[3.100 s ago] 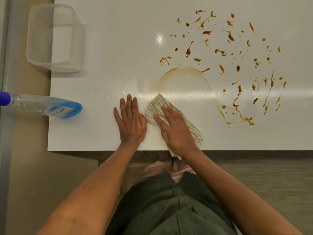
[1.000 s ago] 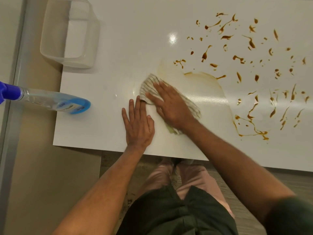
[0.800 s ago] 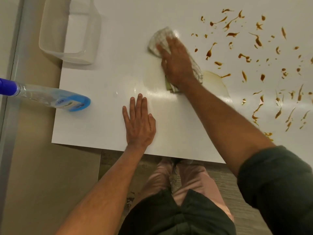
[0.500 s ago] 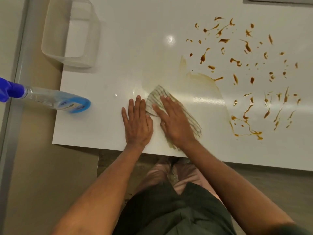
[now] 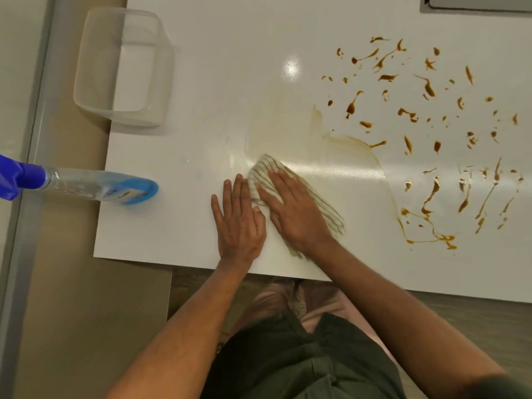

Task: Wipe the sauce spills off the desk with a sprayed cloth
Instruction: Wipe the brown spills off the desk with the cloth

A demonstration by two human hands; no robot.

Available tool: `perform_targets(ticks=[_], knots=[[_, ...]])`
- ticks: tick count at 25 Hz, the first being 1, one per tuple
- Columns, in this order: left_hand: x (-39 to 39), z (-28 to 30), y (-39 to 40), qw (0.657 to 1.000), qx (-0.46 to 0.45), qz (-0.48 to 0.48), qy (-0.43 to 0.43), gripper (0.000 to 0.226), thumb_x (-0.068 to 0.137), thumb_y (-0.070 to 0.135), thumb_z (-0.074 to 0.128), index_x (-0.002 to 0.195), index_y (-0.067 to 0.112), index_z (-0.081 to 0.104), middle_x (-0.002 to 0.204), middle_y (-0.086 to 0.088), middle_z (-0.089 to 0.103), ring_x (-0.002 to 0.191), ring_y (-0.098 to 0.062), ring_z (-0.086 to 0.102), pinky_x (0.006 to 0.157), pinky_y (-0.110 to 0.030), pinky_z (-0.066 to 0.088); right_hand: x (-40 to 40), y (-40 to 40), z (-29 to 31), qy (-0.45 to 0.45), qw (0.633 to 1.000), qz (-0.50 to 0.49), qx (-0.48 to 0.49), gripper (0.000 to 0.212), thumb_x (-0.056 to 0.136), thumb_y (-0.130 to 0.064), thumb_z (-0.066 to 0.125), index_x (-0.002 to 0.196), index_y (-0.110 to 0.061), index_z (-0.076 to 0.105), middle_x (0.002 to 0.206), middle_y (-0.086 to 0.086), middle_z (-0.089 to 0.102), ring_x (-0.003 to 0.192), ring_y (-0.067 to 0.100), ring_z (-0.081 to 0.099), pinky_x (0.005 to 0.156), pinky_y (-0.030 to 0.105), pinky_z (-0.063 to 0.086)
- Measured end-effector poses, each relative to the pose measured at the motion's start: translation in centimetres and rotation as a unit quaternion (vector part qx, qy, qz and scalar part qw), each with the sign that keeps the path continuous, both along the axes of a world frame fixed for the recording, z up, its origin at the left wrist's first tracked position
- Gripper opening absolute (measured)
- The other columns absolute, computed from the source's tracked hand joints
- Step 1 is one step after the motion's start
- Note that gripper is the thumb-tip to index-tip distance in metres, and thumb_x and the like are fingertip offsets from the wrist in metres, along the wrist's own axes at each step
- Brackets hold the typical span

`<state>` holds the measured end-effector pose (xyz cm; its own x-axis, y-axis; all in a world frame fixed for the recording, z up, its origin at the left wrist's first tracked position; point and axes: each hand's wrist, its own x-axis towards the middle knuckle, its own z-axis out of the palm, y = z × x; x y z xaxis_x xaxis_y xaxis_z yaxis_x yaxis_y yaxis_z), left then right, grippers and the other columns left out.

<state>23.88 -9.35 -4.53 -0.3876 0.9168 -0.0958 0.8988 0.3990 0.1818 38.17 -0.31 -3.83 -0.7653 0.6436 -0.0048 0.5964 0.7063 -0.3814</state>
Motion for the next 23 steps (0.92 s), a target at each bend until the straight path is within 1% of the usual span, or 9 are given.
perform_targets(ticks=[2,5,8,10,12,14,18,21,23], knots=[[0.1,-0.2,0.0,1.000,0.013,0.011,0.006,0.066,0.107,0.034,0.025,0.166,0.006,0.022,0.175,-0.014,0.021,0.163,-0.031,0.018,0.130,-0.061,0.018,-4.1,4.0,0.4,0.008,1.000,0.019,-0.007,0.055,0.106,-0.025,0.049,0.161,-0.020,0.043,0.171,0.019,0.028,0.162,0.036,0.022,0.133,0.049,0.015],[0.1,-0.6,-0.1,0.999,0.016,0.000,0.031,0.065,0.106,0.032,0.028,0.166,0.007,0.023,0.176,-0.014,0.018,0.164,-0.030,0.015,0.130,-0.061,0.017,-6.9,10.2,0.7,-0.019,1.000,0.021,-0.014,0.059,0.104,-0.023,0.046,0.163,-0.026,0.038,0.174,0.016,0.023,0.163,0.035,0.016,0.133,0.047,0.011],[0.0,-0.8,-0.2,1.000,0.007,-0.005,0.029,0.067,0.107,0.036,0.024,0.168,0.009,0.018,0.177,-0.013,0.012,0.165,-0.030,0.010,0.131,-0.060,0.014,-5.5,16.6,0.9,0.001,0.995,-0.102,0.009,0.059,0.104,-0.021,0.039,0.163,-0.023,0.038,0.173,0.018,0.022,0.163,0.038,0.016,0.133,0.048,0.013],[0.0,-0.9,-0.1,1.000,-0.001,-0.006,0.025,0.067,0.108,0.037,0.022,0.168,0.009,0.016,0.177,-0.013,0.011,0.165,-0.030,0.009,0.131,-0.060,0.013,-4.6,17.8,1.2,0.015,0.985,-0.171,0.007,0.058,0.103,-0.021,0.039,0.161,-0.023,0.042,0.173,0.017,0.025,0.162,0.037,0.019,0.133,0.046,0.014],[0.0,-0.7,-0.1,1.000,-0.010,-0.002,0.023,0.067,0.108,0.037,0.022,0.168,0.009,0.016,0.177,-0.013,0.010,0.165,-0.031,0.009,0.131,-0.060,0.013,-4.3,15.0,1.5,0.032,0.984,-0.176,-0.012,0.059,0.102,-0.018,0.043,0.161,-0.022,0.043,0.172,0.016,0.027,0.162,0.035,0.021,0.133,0.045,0.015],[0.1,-0.4,0.0,1.000,-0.015,-0.001,0.019,0.067,0.107,0.037,0.022,0.168,0.008,0.017,0.177,-0.013,0.010,0.165,-0.031,0.009,0.131,-0.061,0.013,-2.5,8.8,1.5,0.034,0.989,-0.145,-0.024,0.059,0.103,-0.016,0.048,0.162,-0.020,0.040,0.173,0.016,0.026,0.163,0.034,0.020,0.133,0.047,0.016],[0.0,-0.3,0.0,0.999,-0.022,-0.007,0.024,0.069,0.108,0.039,0.021,0.169,0.009,0.013,0.178,-0.014,0.007,0.165,-0.031,0.007,0.131,-0.061,0.012,7.1,-3.0,1.0,-0.023,0.999,-0.040,-0.028,0.065,0.104,-0.020,0.050,0.166,-0.026,0.030,0.176,0.011,0.018,0.165,0.028,0.010,0.133,0.050,0.016],[0.1,-0.4,-0.1,0.999,-0.025,-0.008,0.035,0.069,0.108,0.040,0.020,0.169,0.009,0.012,0.178,-0.013,0.006,0.165,-0.032,0.007,0.131,-0.061,0.012,11.1,-3.7,0.8,-0.058,0.998,0.018,-0.025,0.063,0.103,-0.027,0.048,0.164,-0.029,0.034,0.175,0.010,0.023,0.164,0.029,0.015,0.132,0.049,0.019],[0.1,-0.5,-0.1,0.999,-0.023,-0.008,0.036,0.069,0.108,0.038,0.021,0.169,0.009,0.011,0.178,-0.014,0.006,0.165,-0.032,0.007,0.131,-0.062,0.013,10.0,-0.6,0.9,-0.045,0.999,0.006,-0.014,0.062,0.102,-0.025,0.049,0.163,-0.026,0.038,0.173,0.013,0.027,0.163,0.032,0.019,0.131,0.052,0.022]])
